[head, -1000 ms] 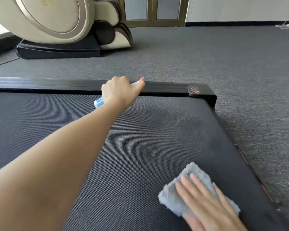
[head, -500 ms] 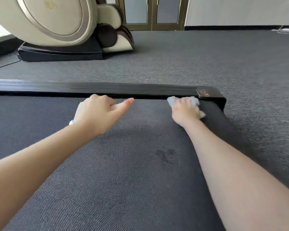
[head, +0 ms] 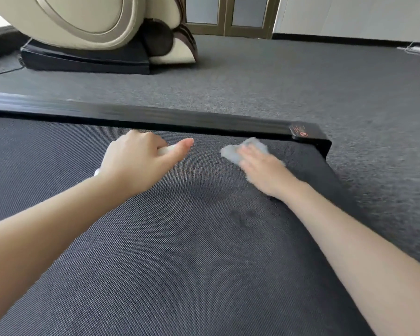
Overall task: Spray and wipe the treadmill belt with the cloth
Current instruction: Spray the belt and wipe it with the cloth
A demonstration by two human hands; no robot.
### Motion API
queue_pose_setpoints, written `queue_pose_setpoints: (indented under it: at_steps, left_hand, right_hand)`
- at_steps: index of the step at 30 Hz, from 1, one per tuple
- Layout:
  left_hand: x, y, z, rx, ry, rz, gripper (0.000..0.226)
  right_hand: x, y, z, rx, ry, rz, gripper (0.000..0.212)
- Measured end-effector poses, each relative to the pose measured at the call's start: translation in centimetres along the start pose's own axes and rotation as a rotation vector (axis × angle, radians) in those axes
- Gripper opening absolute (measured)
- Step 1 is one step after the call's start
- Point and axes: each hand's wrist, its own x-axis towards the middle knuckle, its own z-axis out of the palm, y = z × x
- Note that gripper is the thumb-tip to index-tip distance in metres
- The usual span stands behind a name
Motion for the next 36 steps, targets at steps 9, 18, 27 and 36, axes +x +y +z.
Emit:
queue_pose_setpoints:
  at_steps: [9,18,27,36]
  left_hand:
    - [-1.2,0.9,0.1,-0.020,-0.035,0.011,0.085]
    - [-1.8,1.2,-0.2,-0.010,-0.025,0.021,0.092]
    - [-2.3,0.8,0.3,-0.025,-0.028,0.048,0.094]
    - [-3.5,2.4,-0.1,-0.046,-0.047,0.032,0.080]
  right_hand:
    - [-0.8,-0.8,-1.9,0.094,-0.100,0.255,0.046]
    - [-17.7,-9.7,-3.1,0.321,-0.061,-0.581,0.044]
    - [0.4,4.0,-1.0,0.005,-0.113,0.153,0.059]
    - [-11.4,-8.6,-2.3,0.392,-0.072,-0.225,0.046]
